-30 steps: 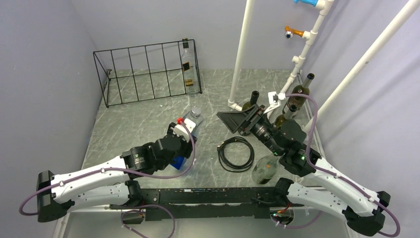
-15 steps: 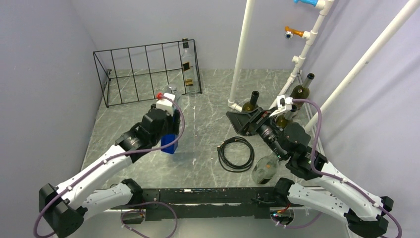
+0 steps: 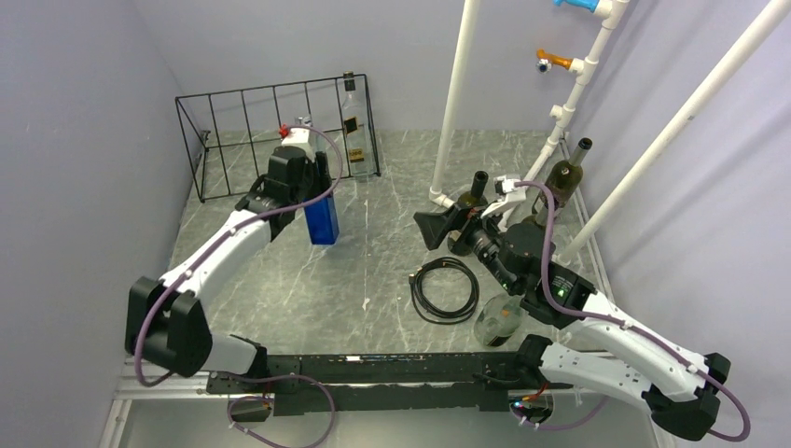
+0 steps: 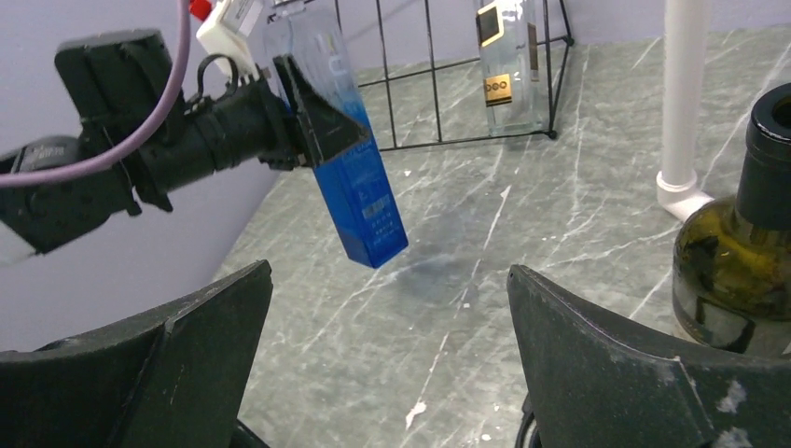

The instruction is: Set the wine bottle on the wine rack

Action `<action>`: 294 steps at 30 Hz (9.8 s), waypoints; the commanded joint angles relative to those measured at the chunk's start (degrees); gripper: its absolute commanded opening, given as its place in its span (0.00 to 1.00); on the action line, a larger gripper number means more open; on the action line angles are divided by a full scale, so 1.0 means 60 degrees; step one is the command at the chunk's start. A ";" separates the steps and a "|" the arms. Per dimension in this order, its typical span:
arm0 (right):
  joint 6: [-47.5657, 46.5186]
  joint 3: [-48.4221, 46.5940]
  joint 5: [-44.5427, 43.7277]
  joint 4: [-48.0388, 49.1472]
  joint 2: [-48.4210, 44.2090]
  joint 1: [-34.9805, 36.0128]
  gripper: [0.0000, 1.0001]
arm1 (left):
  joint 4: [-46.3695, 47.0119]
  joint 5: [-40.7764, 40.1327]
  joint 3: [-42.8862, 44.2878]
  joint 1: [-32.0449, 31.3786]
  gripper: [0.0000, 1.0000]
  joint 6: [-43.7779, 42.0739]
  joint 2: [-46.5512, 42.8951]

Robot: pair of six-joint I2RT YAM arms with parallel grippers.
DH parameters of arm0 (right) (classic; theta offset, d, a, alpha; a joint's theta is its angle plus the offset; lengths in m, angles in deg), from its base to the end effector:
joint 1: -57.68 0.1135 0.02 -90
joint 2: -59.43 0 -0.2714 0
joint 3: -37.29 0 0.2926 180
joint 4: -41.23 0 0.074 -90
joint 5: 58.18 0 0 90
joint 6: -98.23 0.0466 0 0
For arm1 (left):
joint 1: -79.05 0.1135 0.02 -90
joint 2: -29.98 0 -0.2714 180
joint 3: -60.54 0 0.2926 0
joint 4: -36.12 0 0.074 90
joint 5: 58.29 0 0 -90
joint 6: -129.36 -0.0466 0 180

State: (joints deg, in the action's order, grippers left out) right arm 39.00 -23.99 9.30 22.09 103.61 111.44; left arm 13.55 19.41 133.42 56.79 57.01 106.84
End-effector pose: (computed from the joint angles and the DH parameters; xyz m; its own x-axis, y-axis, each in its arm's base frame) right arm 0.1456 0.1685 0.3845 -0.2835 0.4126 -0.8657 -0.4350 0.7492 0.4996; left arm 0.3343 -0.1261 0.3041 -0.4529 -0.1347 -0.8813 0.0592 0.9818 -0.1805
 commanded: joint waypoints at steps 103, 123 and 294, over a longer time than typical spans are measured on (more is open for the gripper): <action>-0.2323 -0.2055 -0.0572 -0.1414 0.1385 -0.0390 1.00 | -0.0613 0.3581 0.5078 0.2992 0.93 0.1699 0.3037; 0.0681 -0.5075 -0.2033 -0.9788 -0.0608 -0.0390 1.00 | -0.0147 0.5939 0.2535 0.1625 0.93 0.1451 -0.0567; 0.1069 -0.4344 -0.0479 -0.6305 -0.1597 -0.0390 0.83 | 0.1705 0.1002 0.0241 -0.6908 0.00 -0.4655 -0.0483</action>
State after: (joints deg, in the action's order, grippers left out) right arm 44.79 -51.73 7.22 -16.82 93.38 108.88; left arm 14.07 28.57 132.70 14.54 32.22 107.71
